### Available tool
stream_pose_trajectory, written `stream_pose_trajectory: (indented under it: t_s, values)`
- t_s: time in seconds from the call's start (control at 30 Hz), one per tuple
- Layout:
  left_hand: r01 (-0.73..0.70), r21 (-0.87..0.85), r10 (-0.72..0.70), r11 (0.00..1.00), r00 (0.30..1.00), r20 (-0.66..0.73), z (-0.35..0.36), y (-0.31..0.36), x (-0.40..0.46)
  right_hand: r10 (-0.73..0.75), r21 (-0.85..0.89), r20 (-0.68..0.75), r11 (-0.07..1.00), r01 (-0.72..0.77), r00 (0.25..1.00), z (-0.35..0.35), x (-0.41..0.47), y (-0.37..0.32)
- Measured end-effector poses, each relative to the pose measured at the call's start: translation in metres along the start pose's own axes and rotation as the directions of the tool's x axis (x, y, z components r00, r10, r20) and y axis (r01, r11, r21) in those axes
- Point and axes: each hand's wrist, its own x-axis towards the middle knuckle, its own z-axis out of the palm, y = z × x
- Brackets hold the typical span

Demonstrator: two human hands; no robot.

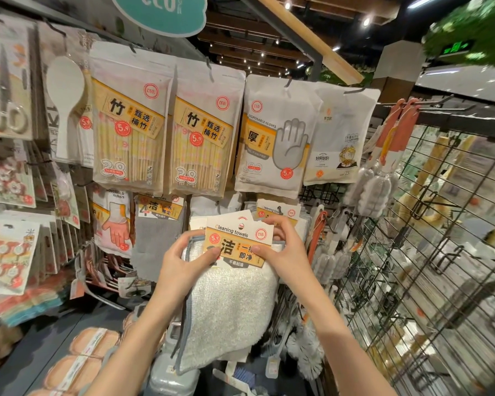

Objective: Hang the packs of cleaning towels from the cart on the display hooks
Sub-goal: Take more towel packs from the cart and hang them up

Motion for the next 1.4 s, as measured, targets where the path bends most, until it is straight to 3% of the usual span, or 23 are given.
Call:
stream_pose_trajectory:
  t_s: [0.2, 0.67, 1.07, 1.4]
  values:
    - [-0.028, 0.107, 0.033, 0.994, 0.999, -0.043, -0.006, -0.005, 0.007, 0.038, 0.099, -0.115, 0.995, -0.026, 0.993, -0.018, 0.007, 0.018]
    - [-0.072, 0.073, 0.078, 0.995, 0.994, -0.074, -0.015, -0.012, 0.020, 0.175, 0.171, -0.232, 0.976, -0.137, 0.957, -0.033, 0.030, 0.063]
    - [-0.062, 0.123, 0.077, 0.990, 0.990, -0.122, -0.024, -0.019, 0.022, 0.082, 0.039, -0.326, 0.997, -0.073, 0.942, -0.040, 0.064, 0.074]
    - [-0.063, 0.165, 0.081, 0.984, 0.991, -0.105, -0.015, -0.011, 0.020, 0.116, 0.012, -0.420, 0.992, -0.122, 0.900, -0.042, 0.083, 0.092]
